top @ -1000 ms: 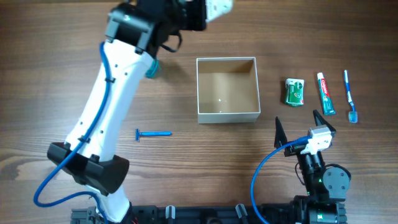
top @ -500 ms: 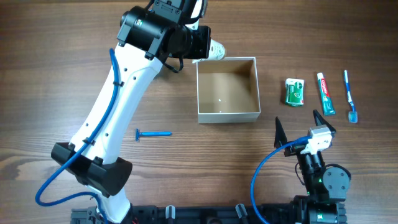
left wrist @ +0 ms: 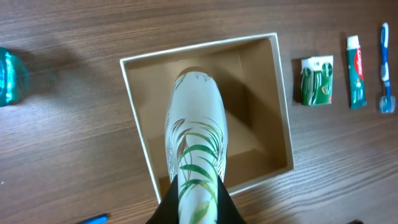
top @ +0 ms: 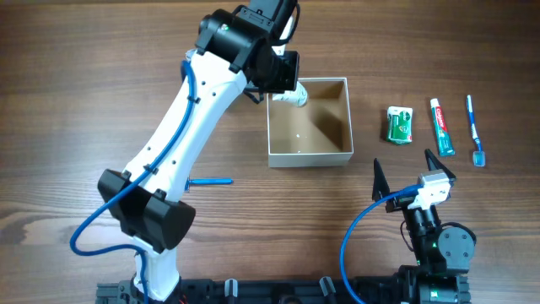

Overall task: Pack container
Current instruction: 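Lift the Pantene tube and carry it over the white box, then lower the tube upright into the box's left corner and open the gripper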

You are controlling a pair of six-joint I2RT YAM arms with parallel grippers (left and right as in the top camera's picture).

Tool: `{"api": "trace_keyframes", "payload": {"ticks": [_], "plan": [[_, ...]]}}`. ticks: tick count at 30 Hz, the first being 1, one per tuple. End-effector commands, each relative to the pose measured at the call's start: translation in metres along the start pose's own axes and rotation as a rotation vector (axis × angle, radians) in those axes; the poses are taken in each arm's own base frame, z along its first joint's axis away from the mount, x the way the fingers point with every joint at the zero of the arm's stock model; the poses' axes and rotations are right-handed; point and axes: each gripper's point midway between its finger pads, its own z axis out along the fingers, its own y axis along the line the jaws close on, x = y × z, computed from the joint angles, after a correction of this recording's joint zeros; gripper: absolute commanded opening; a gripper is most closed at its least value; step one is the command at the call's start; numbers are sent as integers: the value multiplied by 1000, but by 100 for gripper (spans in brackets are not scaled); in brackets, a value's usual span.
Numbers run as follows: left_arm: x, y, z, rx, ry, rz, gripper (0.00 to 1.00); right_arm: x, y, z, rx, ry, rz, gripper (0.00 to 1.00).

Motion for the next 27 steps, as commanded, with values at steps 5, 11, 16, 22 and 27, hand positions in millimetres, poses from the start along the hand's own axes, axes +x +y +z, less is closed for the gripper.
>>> {"api": "trace_keyframes", "payload": {"ticks": [5, 11, 16, 22, 27], "plan": [[-10, -1, -1, -7, -36, -15, 4, -1, -3, 0, 14, -6, 5, 100], [-3, 5, 17, -31, 22, -32, 4, -1, -3, 0, 14, -6, 5, 100], [-2, 14, 18, -83, 21, -33, 4, -1, -3, 0, 14, -6, 6, 100], [-2, 25, 32, -135, 40, -37, 4, -1, -3, 0, 14, -6, 6, 100], [1, 28, 47, -147, 71, -39, 4, -1, -3, 0, 14, -6, 6, 100]]}}
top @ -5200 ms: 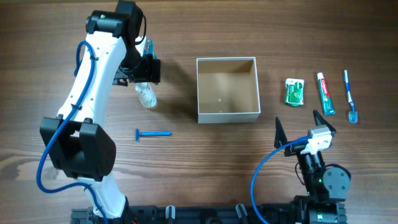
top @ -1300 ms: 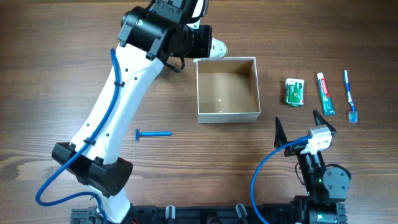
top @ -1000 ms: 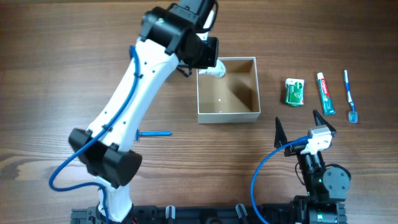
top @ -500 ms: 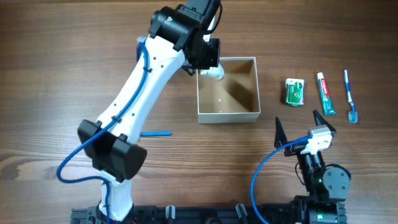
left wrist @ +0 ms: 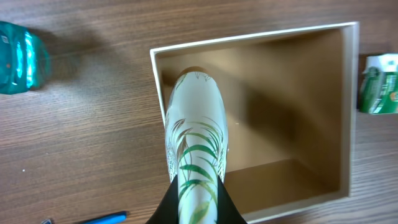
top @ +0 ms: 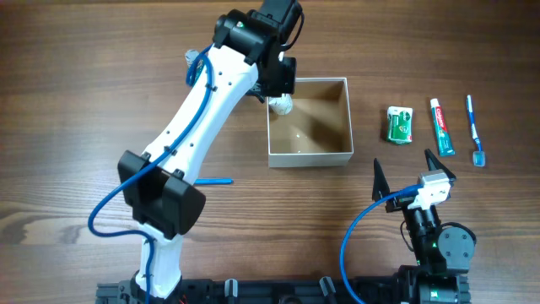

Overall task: Pack container
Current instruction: 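Lower the tube upright into the box's left corner and open the gripper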

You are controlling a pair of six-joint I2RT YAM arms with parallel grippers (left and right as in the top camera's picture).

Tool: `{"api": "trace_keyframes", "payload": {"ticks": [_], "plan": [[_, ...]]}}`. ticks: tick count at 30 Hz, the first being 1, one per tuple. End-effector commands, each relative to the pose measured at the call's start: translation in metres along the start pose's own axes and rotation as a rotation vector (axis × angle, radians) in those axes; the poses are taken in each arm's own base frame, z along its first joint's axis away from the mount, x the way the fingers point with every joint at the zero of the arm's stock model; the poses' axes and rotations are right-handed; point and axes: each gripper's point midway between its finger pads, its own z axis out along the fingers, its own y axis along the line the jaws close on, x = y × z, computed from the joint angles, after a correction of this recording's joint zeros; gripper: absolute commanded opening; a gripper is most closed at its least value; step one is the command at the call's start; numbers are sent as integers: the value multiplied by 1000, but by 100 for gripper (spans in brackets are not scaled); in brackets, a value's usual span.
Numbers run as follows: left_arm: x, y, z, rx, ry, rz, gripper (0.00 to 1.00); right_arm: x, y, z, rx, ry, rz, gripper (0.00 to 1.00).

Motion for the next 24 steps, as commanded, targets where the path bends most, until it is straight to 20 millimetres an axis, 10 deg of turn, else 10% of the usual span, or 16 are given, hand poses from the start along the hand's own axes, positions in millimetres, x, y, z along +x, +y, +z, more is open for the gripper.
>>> {"api": "trace_keyframes", "payload": {"ticks": [1, 24], "plan": [[-7, 0, 2, -8, -18, -14, 4, -1, -3, 0, 14, -6, 5, 100], [-26, 8, 7, -49, -89, -21, 20, -1, -3, 0, 14, -6, 5, 100]]}}
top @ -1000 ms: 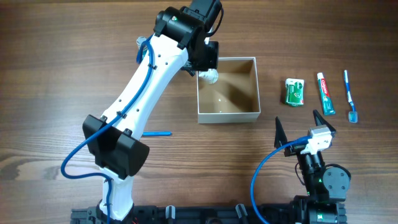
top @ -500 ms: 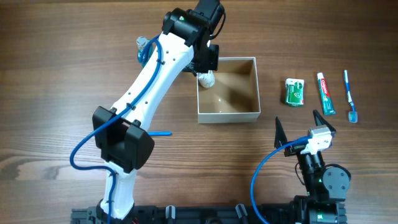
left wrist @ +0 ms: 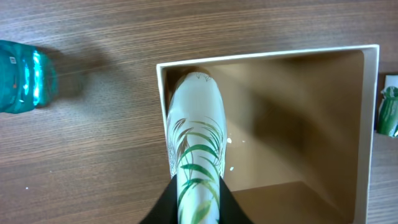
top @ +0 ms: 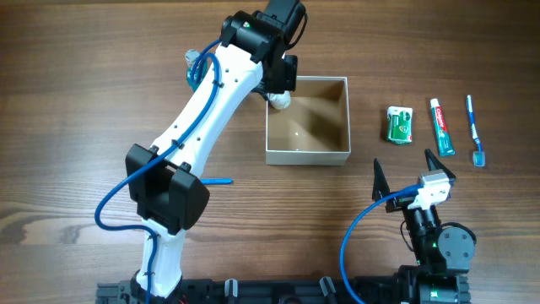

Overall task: Pack container
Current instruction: 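Lower the tube upright into the box's left corner and open the gripper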

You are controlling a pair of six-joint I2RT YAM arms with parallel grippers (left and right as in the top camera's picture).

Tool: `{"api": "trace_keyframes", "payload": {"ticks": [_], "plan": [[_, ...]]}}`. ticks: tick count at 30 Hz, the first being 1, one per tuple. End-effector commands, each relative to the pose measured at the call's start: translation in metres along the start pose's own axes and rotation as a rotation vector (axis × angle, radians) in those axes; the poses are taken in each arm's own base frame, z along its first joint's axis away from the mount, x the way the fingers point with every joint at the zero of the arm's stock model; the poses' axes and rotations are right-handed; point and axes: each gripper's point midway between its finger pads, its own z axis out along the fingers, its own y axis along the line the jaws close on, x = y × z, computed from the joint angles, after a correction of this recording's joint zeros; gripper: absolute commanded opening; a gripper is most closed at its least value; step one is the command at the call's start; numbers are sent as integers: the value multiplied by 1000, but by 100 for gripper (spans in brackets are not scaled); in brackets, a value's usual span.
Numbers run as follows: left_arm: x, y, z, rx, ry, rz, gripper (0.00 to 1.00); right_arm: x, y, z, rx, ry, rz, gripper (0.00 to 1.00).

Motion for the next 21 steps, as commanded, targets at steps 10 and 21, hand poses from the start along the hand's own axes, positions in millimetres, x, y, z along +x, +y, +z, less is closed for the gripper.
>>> {"api": "trace_keyframes", "payload": {"ticks": [10, 21], "plan": [[-12, 4, -8, -10, -47, -20, 30, -1, -3, 0, 14, -6, 5, 100], [-44, -8, -15, 48, -180, -27, 38, -1, -3, 0, 14, -6, 5, 100]]}}
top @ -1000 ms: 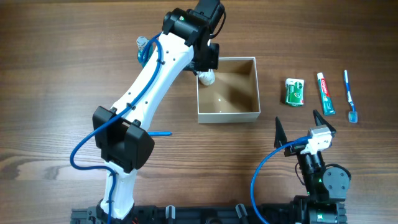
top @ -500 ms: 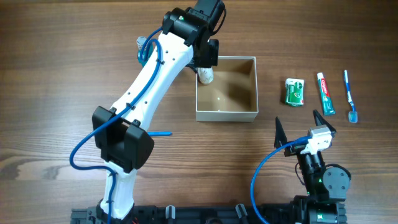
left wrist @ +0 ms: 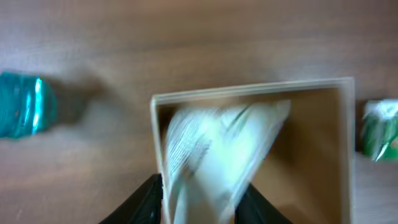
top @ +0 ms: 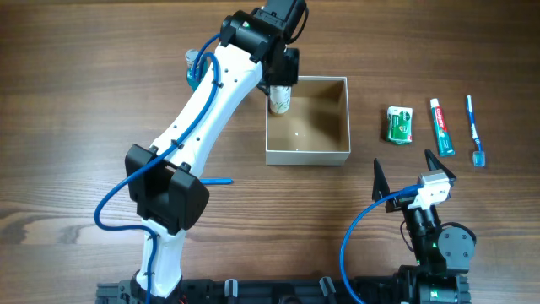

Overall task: Pack container
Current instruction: 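Lower the tube upright into the box's left corner and open the gripper, then move the left gripper back over the blue Listerine bottle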

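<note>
The open cardboard box [top: 308, 156] stands at mid-table, its rim [left wrist: 249, 92] showing in the left wrist view. A white tube with green leaf print [top: 279, 101] is in the box's back left corner. In the left wrist view the tube [left wrist: 217, 149] is blurred and tilted to the right. My left gripper [left wrist: 199, 202] is over that corner with its jaws spread wider than the tube, so it is open. My right gripper [top: 407, 171] rests open near the front right, empty.
A teal bottle [top: 194, 63] stands left of the box. A green packet [top: 400, 123], a toothpaste tube [top: 441, 127] and a blue toothbrush [top: 475, 128] lie in a row to the box's right. A blue pen [top: 211, 181] lies front left.
My left gripper has opened and let go of the white tube, which now tilts to the right inside the box's back left corner. The right arm is unchanged.
My left gripper held the white tube over the box's left side. Then it was nearer the back left corner, then lower into that corner, still shut on the tube. Now the jaws are apart and the tube is free in the box.
</note>
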You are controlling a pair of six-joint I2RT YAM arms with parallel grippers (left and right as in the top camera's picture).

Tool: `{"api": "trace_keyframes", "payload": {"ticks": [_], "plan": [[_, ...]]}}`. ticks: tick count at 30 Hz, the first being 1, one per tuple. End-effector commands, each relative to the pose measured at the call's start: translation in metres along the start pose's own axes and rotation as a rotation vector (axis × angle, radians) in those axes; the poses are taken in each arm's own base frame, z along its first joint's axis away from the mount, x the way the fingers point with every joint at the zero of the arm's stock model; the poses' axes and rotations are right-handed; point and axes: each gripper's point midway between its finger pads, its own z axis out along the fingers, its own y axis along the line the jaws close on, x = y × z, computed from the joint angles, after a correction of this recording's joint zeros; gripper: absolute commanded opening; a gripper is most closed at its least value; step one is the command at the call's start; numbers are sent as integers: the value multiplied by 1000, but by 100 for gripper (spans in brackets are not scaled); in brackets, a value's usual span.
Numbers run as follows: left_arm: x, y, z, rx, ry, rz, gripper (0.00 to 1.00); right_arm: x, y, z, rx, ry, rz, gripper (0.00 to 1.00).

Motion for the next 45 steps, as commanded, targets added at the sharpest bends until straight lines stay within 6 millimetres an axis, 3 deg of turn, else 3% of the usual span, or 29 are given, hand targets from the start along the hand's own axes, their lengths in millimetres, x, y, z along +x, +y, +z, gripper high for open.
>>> {"api": "trace_keyframes", "payload": {"ticks": [1, 6, 12, 16, 19, 25, 33, 38, 45], "plan": [[-25, -3, -13, 27, -102, -18, 39, -1, -3, 0, 14, -6, 6, 100], [-42, -5, -34, 59, -184, -28, 42, -1, -3, 0, 14, -6, 6, 100], [-64, 15, -75, 77, -294, -75, 51, -1, -3, 0, 14, -6, 5, 100], [-73, 49, -97, 41, -337, -131, 59, -1, -3, 0, 14, -6, 6, 100], [-73, 91, -106, -35, -334, -195, 62, -1, -3, 0, 14, -6, 5, 100], [-59, 146, -101, -125, -263, -328, 56, -1, -3, 0, 14, -6, 5, 100], [-45, 201, -103, -201, -208, -426, 60, -1, -3, 0, 14, -6, 5, 100], [-42, 212, -98, -220, -179, -385, 62, -1, -3, 0, 14, -6, 6, 100], [-38, 212, -73, -222, -106, -254, 64, -1, -3, 0, 14, -6, 5, 100]]}}
